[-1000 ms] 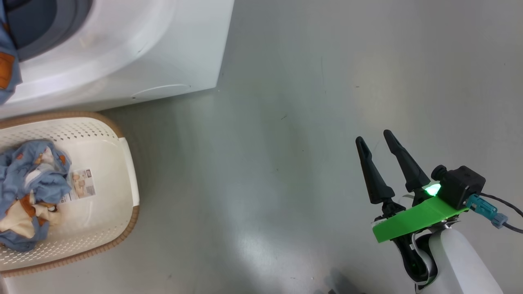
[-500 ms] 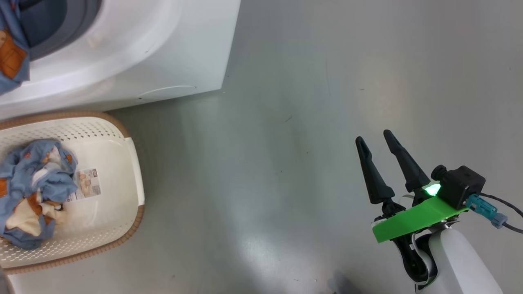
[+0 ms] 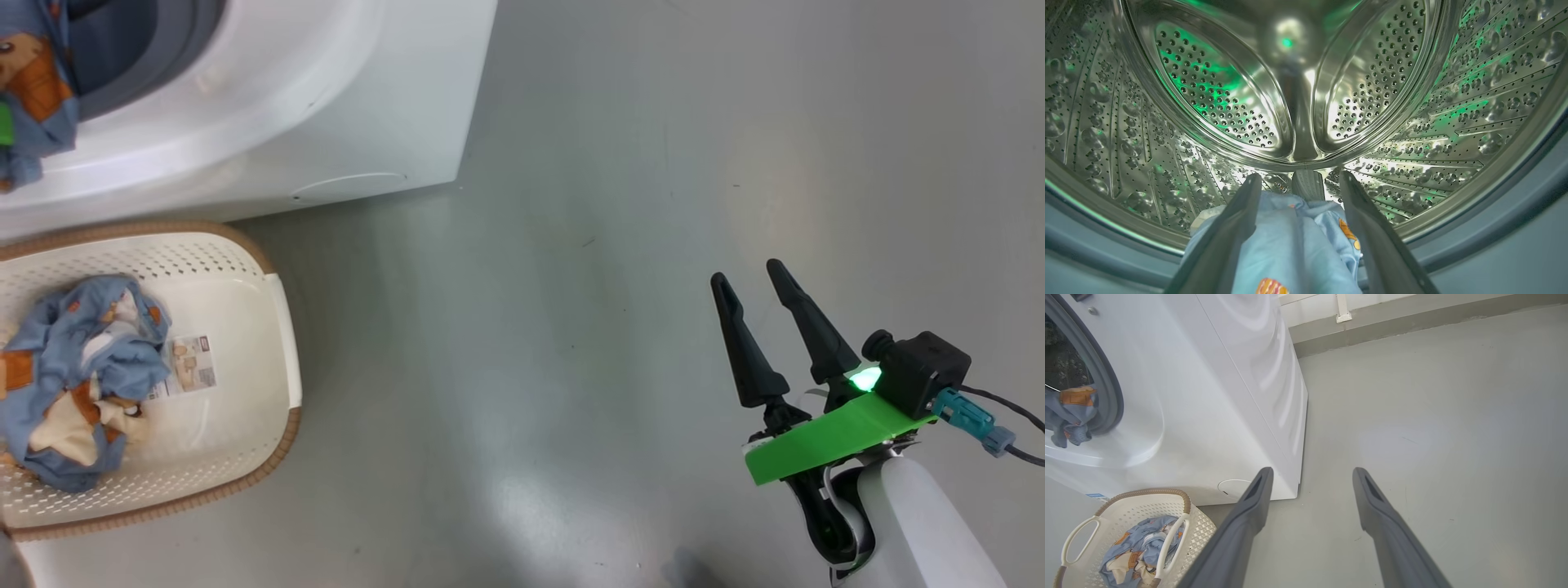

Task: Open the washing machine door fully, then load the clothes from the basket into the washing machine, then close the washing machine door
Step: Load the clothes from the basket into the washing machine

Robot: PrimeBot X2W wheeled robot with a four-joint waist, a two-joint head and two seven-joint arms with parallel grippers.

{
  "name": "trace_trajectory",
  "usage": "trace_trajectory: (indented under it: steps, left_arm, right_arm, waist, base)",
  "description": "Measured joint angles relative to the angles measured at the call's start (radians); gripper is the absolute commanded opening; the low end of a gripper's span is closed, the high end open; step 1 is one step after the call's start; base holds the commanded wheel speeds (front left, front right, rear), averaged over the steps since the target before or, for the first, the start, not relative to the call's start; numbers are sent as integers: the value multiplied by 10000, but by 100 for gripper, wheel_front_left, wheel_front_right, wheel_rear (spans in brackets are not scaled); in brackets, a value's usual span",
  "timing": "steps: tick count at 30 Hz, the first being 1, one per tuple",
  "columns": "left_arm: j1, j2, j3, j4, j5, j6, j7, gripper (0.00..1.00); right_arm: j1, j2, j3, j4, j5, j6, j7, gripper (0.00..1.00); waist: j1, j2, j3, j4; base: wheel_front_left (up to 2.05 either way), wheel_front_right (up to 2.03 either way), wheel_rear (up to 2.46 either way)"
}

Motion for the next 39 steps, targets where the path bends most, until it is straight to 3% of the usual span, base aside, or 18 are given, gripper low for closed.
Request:
trace_trajectory:
  steps: [12,23,39]
  left_arm:
    - [1908,-711,414,-800,-23,0,0,100]
    - [4495,-1312,974,-2865,81,0,10,100]
    - [7637,-2036,1891,-5590,813,0,10,100]
  right_arm:
    - [14,-265,-295,-42,-4,0,0,100]
    - [246,-441,-596,-192,-102,0,0,100]
    - [276,-617,-420,-132,-100,0,0,100]
  waist:
    - [0,0,-317,418]
    - [-1,0,-555,933]
    - [0,0,-802,941]
  base:
    - [0,0,0]
    - [0,0,0]
    - [0,0,0]
